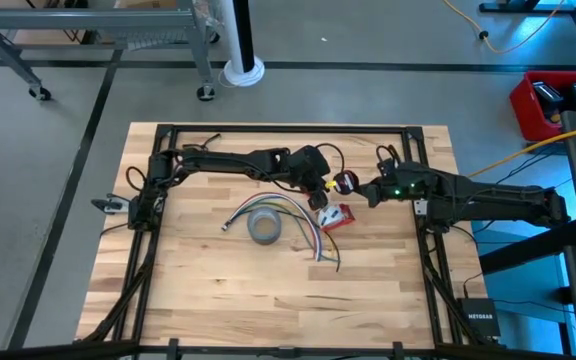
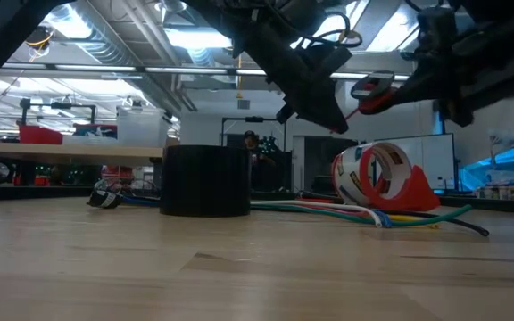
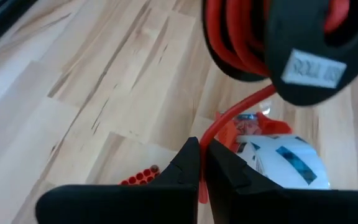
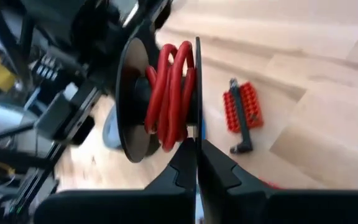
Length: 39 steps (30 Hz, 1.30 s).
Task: Coil cords
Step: Coil the red wire on the black spool
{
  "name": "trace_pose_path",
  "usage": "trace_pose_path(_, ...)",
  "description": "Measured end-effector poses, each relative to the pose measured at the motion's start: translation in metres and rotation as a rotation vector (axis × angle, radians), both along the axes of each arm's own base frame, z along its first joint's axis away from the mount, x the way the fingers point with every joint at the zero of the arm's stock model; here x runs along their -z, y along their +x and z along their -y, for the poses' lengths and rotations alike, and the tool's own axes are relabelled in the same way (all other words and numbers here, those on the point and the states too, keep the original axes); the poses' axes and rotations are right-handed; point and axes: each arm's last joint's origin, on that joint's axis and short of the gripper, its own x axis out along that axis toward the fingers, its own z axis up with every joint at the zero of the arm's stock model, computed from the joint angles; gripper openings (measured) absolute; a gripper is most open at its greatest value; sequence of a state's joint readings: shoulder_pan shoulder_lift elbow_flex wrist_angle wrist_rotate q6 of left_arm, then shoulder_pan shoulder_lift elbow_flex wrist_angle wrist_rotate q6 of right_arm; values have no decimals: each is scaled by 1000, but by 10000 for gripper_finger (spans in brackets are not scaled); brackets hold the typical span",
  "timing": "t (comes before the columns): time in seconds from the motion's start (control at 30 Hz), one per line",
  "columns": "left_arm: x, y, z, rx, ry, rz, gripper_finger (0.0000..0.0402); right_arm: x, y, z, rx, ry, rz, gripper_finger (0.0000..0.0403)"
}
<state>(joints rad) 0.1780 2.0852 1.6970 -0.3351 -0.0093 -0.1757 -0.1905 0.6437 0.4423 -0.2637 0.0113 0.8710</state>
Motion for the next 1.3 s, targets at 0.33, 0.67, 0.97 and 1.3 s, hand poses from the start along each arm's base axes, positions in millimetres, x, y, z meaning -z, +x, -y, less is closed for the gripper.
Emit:
trace_pose_path(0.33, -2, 1, 0, 18, 21, 10, 10, 5, -2, -3, -58, 63, -53, 3)
trace_pose_path(0.67, -9, 6, 2, 92, -29, 115, 14, 5, -2, -3, -63, 70, -52, 3)
trace_pose_path(0.97, -8, 3, -10, 68, -34, 98, 15, 7, -3, -4, -79, 86, -70, 3)
trace_pose_path(1.3, -10, 5, -10, 100, -71, 140, 15, 9, -4, -6, -130, 119, -88, 3)
